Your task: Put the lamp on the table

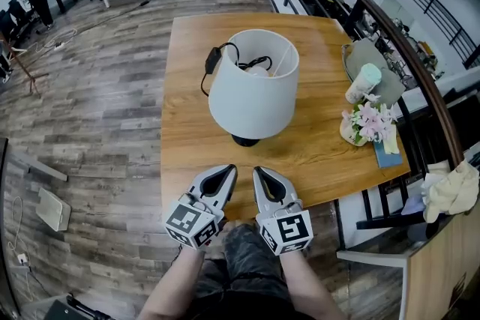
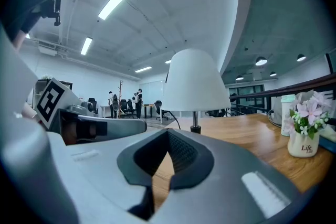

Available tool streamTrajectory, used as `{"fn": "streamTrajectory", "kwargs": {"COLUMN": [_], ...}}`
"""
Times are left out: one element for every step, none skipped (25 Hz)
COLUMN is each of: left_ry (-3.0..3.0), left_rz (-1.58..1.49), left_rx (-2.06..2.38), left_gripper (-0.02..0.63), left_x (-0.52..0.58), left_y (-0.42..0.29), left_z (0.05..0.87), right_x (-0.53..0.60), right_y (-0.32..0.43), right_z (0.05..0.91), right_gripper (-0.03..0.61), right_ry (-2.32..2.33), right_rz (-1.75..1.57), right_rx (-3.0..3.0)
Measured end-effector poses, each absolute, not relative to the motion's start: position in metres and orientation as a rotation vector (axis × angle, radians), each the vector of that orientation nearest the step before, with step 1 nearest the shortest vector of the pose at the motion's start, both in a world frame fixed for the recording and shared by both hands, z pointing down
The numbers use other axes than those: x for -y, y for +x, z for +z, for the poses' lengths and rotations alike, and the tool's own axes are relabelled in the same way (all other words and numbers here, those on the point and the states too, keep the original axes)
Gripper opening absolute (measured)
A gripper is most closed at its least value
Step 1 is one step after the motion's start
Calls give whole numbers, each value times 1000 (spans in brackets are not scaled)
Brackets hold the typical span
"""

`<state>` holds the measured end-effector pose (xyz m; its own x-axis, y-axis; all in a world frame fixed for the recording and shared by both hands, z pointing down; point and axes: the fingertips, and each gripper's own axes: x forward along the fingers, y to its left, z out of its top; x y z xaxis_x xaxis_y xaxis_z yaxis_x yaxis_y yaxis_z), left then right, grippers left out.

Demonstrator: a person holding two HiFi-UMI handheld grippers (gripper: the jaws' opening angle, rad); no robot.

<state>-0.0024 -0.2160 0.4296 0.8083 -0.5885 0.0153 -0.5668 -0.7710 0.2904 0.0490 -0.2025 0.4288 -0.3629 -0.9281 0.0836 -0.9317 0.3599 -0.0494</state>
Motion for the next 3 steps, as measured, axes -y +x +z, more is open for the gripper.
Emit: {"fn": "streamTrajectory", "kwargs": {"left_ry": [2720,2727,2733], "left_rz": [-113,-116,-118], "left_rx": [889,891,893], "left_gripper": [-3,-3,-3], "left_x": [214,211,209], "left_y": [-3,-4,-5], "left_z": [426,423,420], "right_x": [200,197,195], "right_y": [48,46,45], "right_z": [426,423,420], "right_gripper": [6,6,6], "right_ry": [1754,1760,1765], "right_rz": [134,131,128], "right_rx": [2560,2563,2566]}}
